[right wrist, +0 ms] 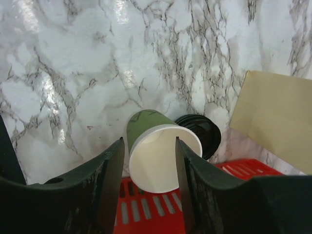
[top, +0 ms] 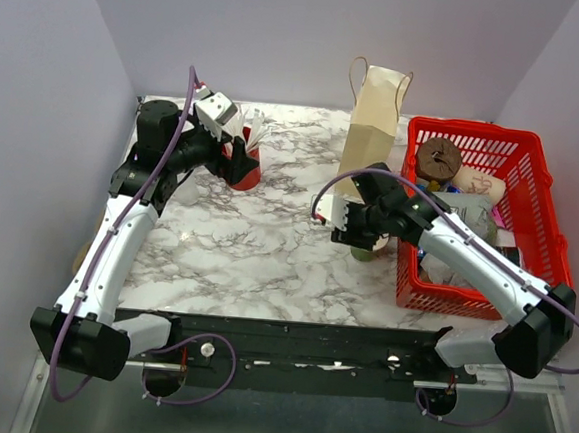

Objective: Pack the takeout coffee

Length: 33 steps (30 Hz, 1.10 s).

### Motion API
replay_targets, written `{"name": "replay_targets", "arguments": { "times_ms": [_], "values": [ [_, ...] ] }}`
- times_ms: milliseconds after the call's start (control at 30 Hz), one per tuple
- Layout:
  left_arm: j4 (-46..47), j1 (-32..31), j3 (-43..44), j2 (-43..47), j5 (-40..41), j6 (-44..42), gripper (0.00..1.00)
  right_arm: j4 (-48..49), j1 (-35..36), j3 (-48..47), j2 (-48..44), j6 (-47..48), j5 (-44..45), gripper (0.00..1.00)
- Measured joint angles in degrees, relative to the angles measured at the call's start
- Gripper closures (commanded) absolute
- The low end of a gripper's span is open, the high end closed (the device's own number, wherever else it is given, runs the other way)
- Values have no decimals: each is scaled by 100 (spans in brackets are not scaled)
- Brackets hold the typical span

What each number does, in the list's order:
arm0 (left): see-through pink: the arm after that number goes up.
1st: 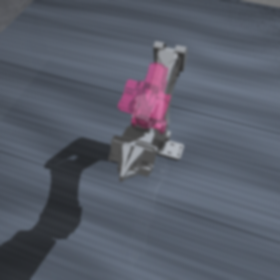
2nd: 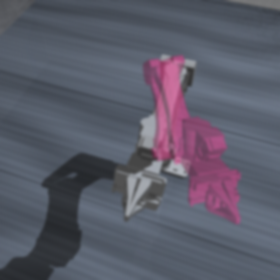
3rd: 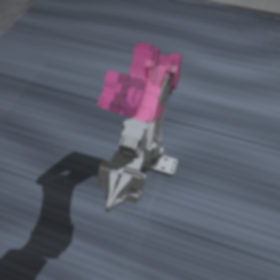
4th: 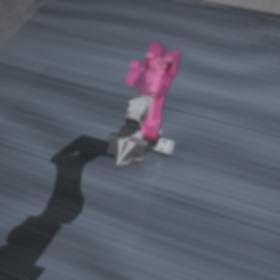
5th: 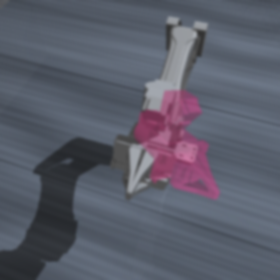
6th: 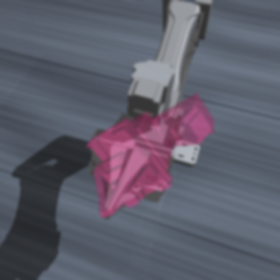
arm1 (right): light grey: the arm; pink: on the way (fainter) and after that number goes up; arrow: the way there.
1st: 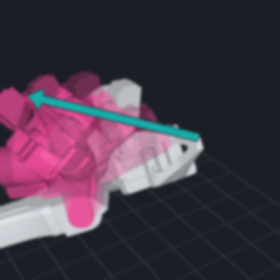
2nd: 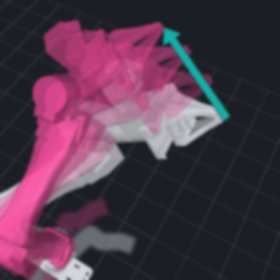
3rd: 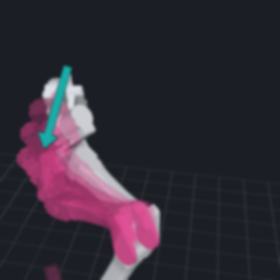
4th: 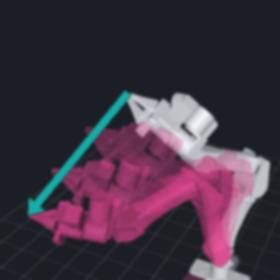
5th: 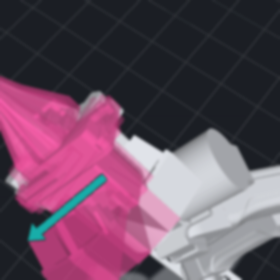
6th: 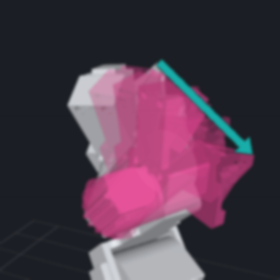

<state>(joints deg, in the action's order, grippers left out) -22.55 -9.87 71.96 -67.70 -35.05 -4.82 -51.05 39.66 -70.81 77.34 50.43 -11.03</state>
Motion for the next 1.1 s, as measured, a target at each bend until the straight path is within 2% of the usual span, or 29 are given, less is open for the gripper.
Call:
{"name": "replay_targets", "arguments": {
  "times_ms": [100, 333, 567, 833, 1000, 1100],
  "values": [
    [13, 0, 0, 9, -9, 61, 1, 129, 216, -52, 184, -616, 407, 46],
    [63, 0, -111, 94, -13, 179, 1, 129, 315, -131, 262, -1742, 647, 44],
    [68, 0, -129, 127, -11, 188, 1, 79, 212, 385, -658, -2511, 857, 44],
    [151, 0, -129, 33, -15, 208, 2, -68, -1143, 826, -1296, -2889, 404, 46],
    [236, 0, -129, -92, -20, 297, 3, -339, -1923, 1185, -1751, -2640, 310, 38],
    [319, 0, -129, -175, -33, 415, 4, -391, -2015, 1189, -1668, -2312, 57, 36]
  ]
}}
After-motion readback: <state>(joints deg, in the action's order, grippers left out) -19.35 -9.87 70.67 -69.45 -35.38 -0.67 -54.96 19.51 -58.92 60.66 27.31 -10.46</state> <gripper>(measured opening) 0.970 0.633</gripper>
